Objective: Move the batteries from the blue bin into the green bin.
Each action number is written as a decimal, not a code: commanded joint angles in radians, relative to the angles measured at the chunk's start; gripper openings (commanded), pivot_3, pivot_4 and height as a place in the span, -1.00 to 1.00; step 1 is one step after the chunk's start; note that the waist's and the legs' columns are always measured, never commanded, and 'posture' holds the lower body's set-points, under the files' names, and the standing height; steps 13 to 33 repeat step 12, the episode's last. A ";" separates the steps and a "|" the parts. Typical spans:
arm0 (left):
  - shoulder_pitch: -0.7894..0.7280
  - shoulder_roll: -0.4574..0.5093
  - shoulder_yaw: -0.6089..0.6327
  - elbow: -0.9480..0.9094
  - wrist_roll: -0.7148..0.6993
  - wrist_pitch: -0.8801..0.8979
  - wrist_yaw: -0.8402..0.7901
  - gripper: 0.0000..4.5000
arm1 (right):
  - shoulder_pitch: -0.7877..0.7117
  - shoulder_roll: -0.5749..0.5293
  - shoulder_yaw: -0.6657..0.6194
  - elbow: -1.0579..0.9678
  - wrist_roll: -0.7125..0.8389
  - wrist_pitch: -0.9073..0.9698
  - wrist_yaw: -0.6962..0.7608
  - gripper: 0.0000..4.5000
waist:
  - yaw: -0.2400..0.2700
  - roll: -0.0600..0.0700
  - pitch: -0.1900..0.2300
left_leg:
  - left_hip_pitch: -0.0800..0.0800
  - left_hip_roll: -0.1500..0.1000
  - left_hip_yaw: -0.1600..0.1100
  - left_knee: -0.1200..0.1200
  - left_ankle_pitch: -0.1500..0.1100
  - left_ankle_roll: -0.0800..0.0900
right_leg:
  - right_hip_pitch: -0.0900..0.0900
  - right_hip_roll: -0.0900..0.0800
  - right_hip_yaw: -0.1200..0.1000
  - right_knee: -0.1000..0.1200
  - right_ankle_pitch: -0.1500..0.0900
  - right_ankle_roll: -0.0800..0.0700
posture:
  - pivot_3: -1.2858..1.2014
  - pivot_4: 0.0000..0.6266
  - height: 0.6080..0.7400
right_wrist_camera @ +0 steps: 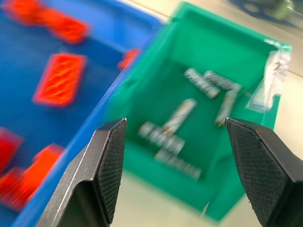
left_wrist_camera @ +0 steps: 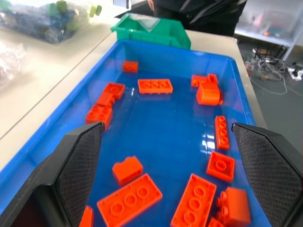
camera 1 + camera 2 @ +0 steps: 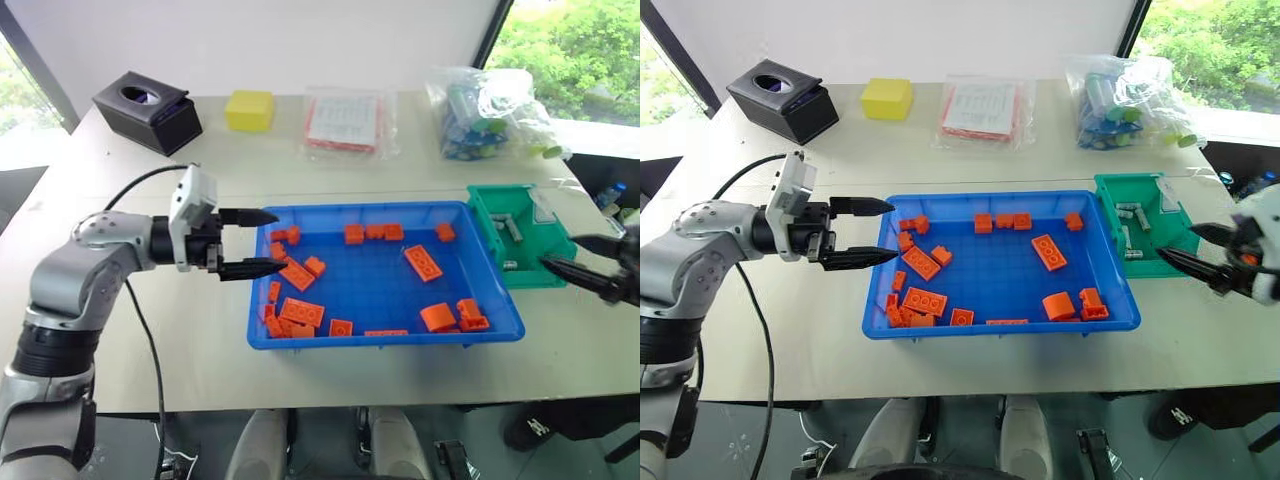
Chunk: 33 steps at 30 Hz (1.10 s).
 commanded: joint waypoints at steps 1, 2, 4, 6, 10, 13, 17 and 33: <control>-0.010 0.029 0.056 0.034 -0.019 0.002 -0.017 1.00 | 0.045 -0.051 -0.173 0.031 0.066 -0.020 0.114 0.50 | -0.002 0.000 0.000 | 0.001 0.000 0.000 0.000 0.000 0.000 | 0.001 0.000 0.000 -0.001 -0.001 0.000 | 0.03 -0.52 0.28; -0.013 0.033 0.056 0.045 -0.017 0.000 -0.023 1.00 | 0.054 -0.058 -0.193 0.041 0.079 -0.011 0.127 0.50 | -0.002 0.000 0.000 | 0.003 0.001 0.000 0.000 0.000 0.000 | 0.002 0.000 0.000 -0.002 -0.001 -0.002 | 0.03 -0.52 0.28; -0.024 0.043 0.058 0.068 -0.018 0.001 -0.041 1.00 | 0.087 -0.059 -0.214 0.040 0.096 -0.009 0.161 0.50 | 0.000 0.000 0.000 | 0.004 0.002 0.000 0.000 0.000 0.000 | 0.004 0.000 0.000 -0.004 -0.001 -0.004 | 0.03 -0.52 0.28; -0.034 0.053 0.063 0.081 -0.029 0.017 -0.055 1.00 | 0.125 -0.042 -0.221 0.020 0.115 -0.008 0.186 0.50 | 0.002 0.000 0.000 | 0.004 0.002 -0.001 0.000 0.000 0.000 | 0.004 0.001 0.000 -0.005 -0.001 -0.004 | 0.03 -0.52 0.28; -0.045 0.063 0.074 0.097 -0.042 0.032 -0.071 1.00 | 0.106 -0.012 -0.169 -0.005 0.153 0.008 0.125 0.50 | 0.002 0.000 0.000 | 0.002 0.002 -0.001 -0.001 0.000 0.000 | 0.004 0.000 0.000 -0.008 0.000 -0.004 | 0.03 -0.52 0.28; -0.044 0.067 0.074 0.102 -0.041 0.036 -0.083 1.00 | 0.099 -0.001 -0.125 -0.027 0.156 0.002 0.098 0.50 | 0.001 0.000 0.000 | 0.001 0.002 -0.001 -0.001 0.000 0.000 | 0.004 0.000 0.000 -0.008 0.001 -0.004 | 0.03 -0.52 0.28; -0.044 0.067 0.074 0.102 -0.041 0.036 -0.083 1.00 | 0.099 -0.001 -0.125 -0.027 0.156 0.002 0.098 0.50 | 0.001 0.000 0.000 | 0.001 0.002 -0.001 -0.001 0.000 0.000 | 0.004 0.000 0.000 -0.008 0.001 -0.004 | 0.03 -0.52 0.28; -0.044 0.067 0.074 0.102 -0.041 0.036 -0.083 1.00 | 0.099 -0.001 -0.125 -0.027 0.156 0.002 0.098 0.50 | 0.001 0.000 0.000 | 0.001 0.002 -0.001 -0.001 0.000 0.000 | 0.004 0.000 0.000 -0.008 0.001 -0.004 | 0.03 -0.52 0.28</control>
